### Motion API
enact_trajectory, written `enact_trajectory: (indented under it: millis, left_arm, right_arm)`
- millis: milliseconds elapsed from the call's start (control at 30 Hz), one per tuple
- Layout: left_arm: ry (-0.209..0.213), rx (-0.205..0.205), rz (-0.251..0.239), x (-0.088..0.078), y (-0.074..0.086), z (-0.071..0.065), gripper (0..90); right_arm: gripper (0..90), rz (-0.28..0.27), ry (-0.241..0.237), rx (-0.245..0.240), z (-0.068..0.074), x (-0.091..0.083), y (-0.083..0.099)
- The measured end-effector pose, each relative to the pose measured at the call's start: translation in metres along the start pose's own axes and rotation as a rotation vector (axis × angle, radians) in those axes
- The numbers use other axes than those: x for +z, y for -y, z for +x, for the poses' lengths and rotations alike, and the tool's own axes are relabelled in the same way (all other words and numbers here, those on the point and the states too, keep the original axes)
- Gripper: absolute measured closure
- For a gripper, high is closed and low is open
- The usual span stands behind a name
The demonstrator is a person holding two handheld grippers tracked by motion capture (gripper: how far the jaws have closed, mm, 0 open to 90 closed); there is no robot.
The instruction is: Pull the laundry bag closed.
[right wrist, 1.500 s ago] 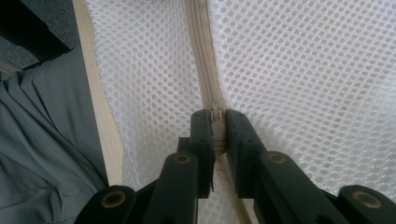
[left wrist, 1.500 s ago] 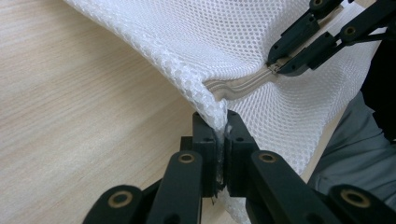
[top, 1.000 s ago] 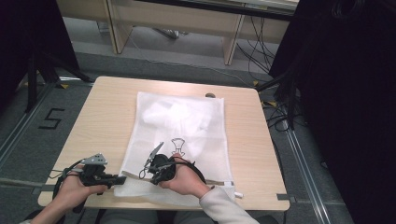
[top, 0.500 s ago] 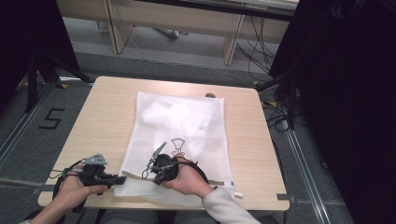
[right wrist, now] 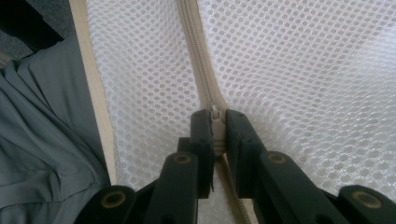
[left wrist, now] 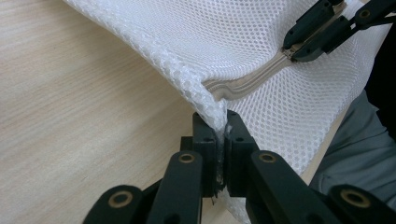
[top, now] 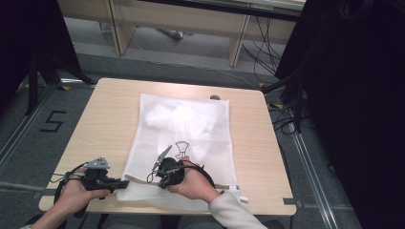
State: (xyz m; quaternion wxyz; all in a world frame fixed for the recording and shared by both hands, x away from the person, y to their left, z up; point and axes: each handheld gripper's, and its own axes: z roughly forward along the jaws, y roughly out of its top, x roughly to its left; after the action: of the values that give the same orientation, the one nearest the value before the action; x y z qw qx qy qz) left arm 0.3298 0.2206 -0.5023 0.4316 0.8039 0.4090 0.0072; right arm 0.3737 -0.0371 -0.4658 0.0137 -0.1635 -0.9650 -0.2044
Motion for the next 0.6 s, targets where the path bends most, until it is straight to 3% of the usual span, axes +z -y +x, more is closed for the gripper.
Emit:
enact_trajectory:
  millis: [133,233,333,600]
  left_arm:
    - [0.007,0.002,0.017,-0.0010,-0.0006,0.0007,85.2]
    - [0.004,-0.001,-0.001,0.0000,-0.0001,0.0000,85.2]
    - [-0.001,0.001,0.016,-0.0011,-0.0006,0.0002,85.2]
    - [-0.001,0.001,0.005,-0.0003,-0.0001,0.0001,85.2]
  right_arm:
    - [82.2,-0.001,-0.001,-0.007,-0.0008,-0.0004,0.0006]
    - [82.2,-0.007,0.000,-0.021,-0.0012,-0.0006,0.0012]
    - [82.2,0.001,0.008,-0.001,-0.0005,-0.0016,0.0024]
    - [82.2,0.003,0.005,0.004,-0.0023,-0.0035,0.0062]
